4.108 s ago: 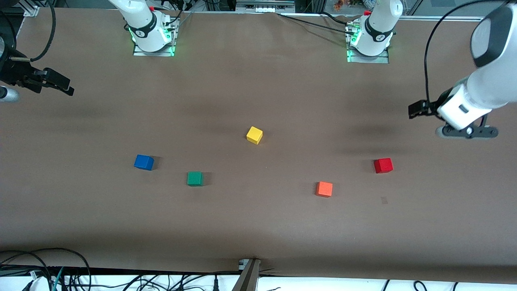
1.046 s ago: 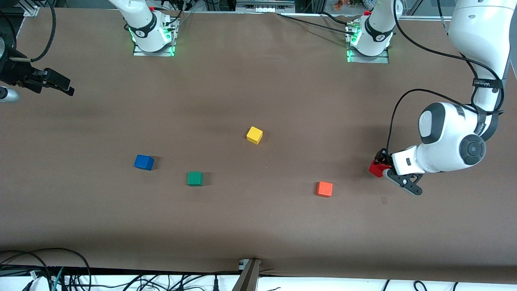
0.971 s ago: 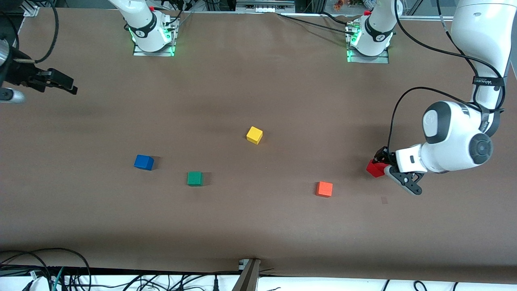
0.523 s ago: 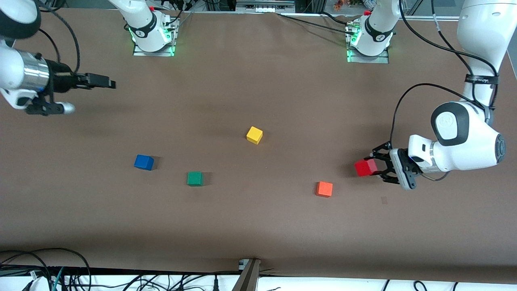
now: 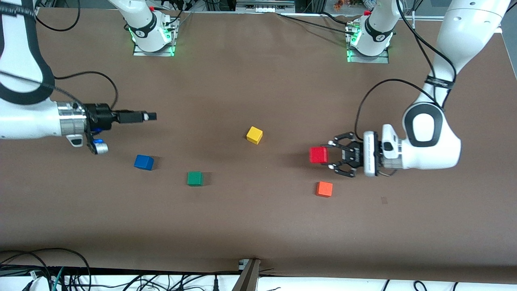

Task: Pass red block to right arm, stack on blue
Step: 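Lift the red cube with the left gripper while the right gripper approaches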

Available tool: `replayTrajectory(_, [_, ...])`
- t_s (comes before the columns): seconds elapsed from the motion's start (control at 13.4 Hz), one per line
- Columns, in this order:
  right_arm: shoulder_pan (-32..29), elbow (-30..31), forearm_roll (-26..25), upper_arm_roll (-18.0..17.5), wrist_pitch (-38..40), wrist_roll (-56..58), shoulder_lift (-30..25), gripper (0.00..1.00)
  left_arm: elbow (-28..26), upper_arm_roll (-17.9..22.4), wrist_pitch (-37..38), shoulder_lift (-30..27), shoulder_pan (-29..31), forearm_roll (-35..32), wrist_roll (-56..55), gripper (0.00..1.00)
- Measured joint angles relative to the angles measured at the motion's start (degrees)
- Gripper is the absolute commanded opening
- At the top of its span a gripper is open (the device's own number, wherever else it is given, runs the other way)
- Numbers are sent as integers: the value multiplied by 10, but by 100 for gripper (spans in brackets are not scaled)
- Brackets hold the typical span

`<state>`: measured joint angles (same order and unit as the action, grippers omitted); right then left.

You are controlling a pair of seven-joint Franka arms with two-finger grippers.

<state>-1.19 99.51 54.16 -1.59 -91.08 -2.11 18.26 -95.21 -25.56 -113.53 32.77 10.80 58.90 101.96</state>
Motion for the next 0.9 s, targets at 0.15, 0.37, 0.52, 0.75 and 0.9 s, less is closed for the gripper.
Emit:
replayTrajectory(0.15, [13,0,62,-1,-31,0,9,100,10,-53,5,5,-2,35,2,0])
replayTrajectory(0.37, [30,-1,150,-2,-71,0,11,100,16,-102,6,17,-11,105,21,0])
replayTrajectory(0.52, [42,-1,192,-2,-90,0,17,100,17,-105,10,22,-29,154,32,0])
replayTrajectory(0.75, [60,-1,247,-2,-106,0,20,100,21,-106,10,29,-74,207,40,0])
replayTrajectory(0.9, [82,-1,280,-3,-128,0,20,100,22,-106,-15,31,-101,246,50,0])
